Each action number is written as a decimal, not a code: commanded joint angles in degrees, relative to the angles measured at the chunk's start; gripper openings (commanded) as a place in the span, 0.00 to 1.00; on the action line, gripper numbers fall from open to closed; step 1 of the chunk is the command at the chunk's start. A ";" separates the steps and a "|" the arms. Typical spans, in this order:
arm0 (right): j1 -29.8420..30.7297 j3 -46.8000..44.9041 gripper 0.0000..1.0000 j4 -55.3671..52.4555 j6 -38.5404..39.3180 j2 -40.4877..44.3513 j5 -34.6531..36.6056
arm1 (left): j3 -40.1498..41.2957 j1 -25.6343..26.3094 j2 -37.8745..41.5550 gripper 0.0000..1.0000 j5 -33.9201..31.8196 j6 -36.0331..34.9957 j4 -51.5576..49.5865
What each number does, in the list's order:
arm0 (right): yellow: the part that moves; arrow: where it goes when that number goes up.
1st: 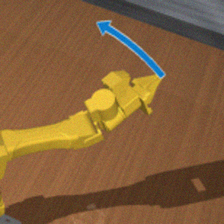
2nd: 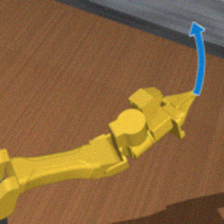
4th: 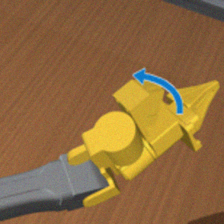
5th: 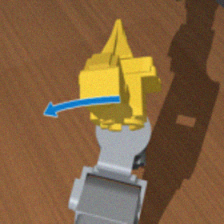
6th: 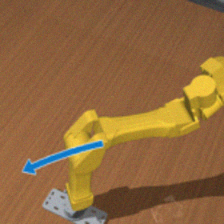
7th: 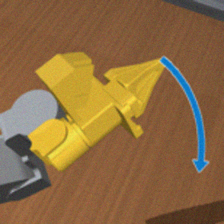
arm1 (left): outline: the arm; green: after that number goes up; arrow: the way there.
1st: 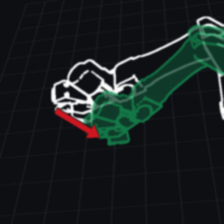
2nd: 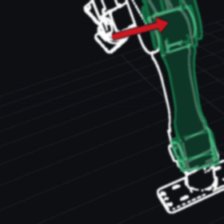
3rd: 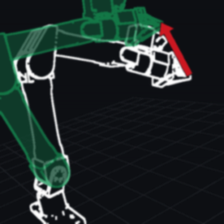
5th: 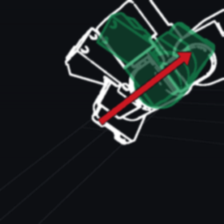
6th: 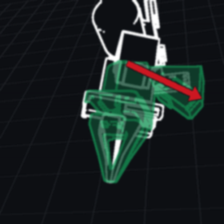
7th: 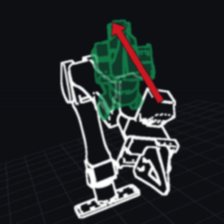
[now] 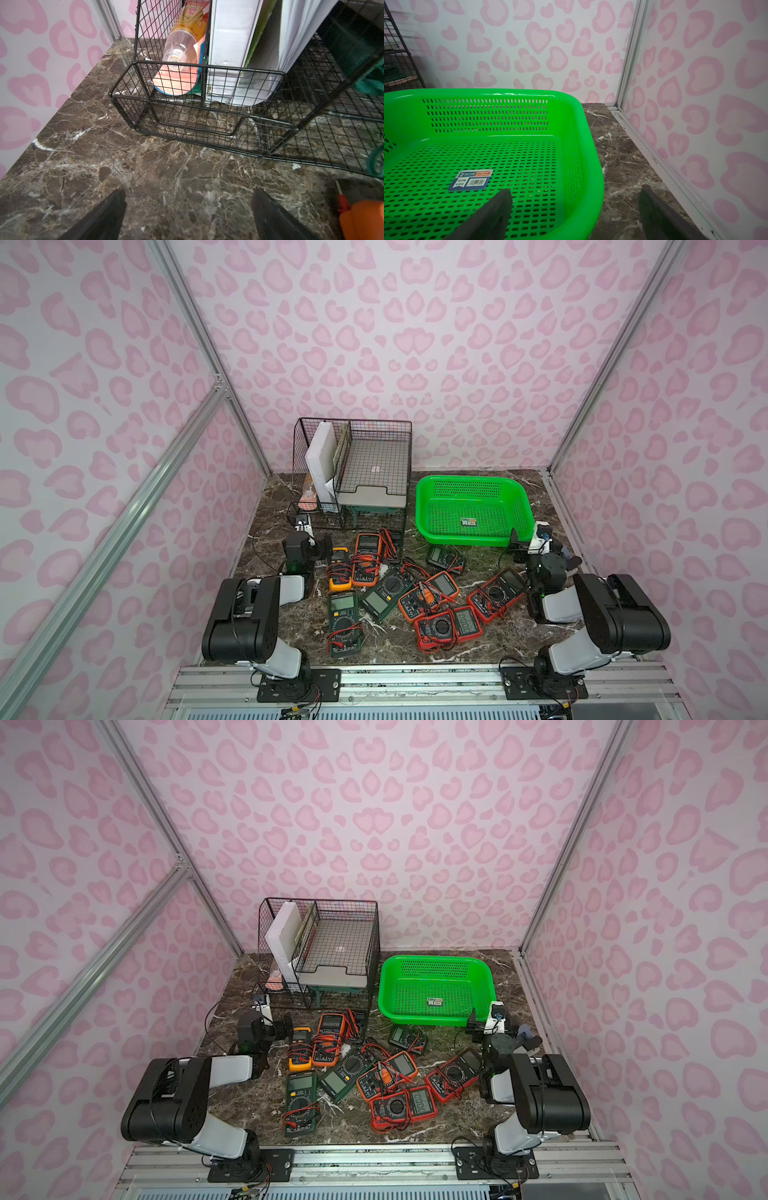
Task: Put the multimeter into the basket
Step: Pick up the multimeter from the center of the board.
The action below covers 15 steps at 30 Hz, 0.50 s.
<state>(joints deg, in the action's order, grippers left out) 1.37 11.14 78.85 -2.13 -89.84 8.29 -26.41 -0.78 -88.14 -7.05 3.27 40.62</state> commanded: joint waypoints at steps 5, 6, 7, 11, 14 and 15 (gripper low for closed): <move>0.04 -0.04 1.00 0.60 0.09 -0.04 -0.12 | 0.09 -0.09 0.10 0.99 0.01 0.27 0.76; 0.04 -0.07 1.00 0.60 0.11 -0.05 -0.12 | 0.02 -0.05 0.11 0.98 0.02 0.34 0.67; 0.02 -0.06 1.00 0.57 0.03 -0.06 -0.12 | 0.11 -0.03 0.09 0.99 0.02 0.41 0.77; 0.04 -0.05 1.00 0.60 0.11 0.02 -0.12 | 0.09 -0.03 0.16 0.99 0.02 0.42 0.78; -0.12 0.03 1.00 0.43 -0.02 -0.11 -0.16 | 0.12 -0.02 0.16 0.99 0.06 0.44 0.77; -0.06 0.03 1.00 0.35 -0.08 -0.15 -0.21 | 0.13 -0.02 0.19 0.98 0.11 0.51 0.77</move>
<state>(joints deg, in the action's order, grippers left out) 1.37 11.14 78.85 -2.13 -89.84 8.29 -26.41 -0.80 -88.14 -7.05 3.27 40.62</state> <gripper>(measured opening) 0.997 0.985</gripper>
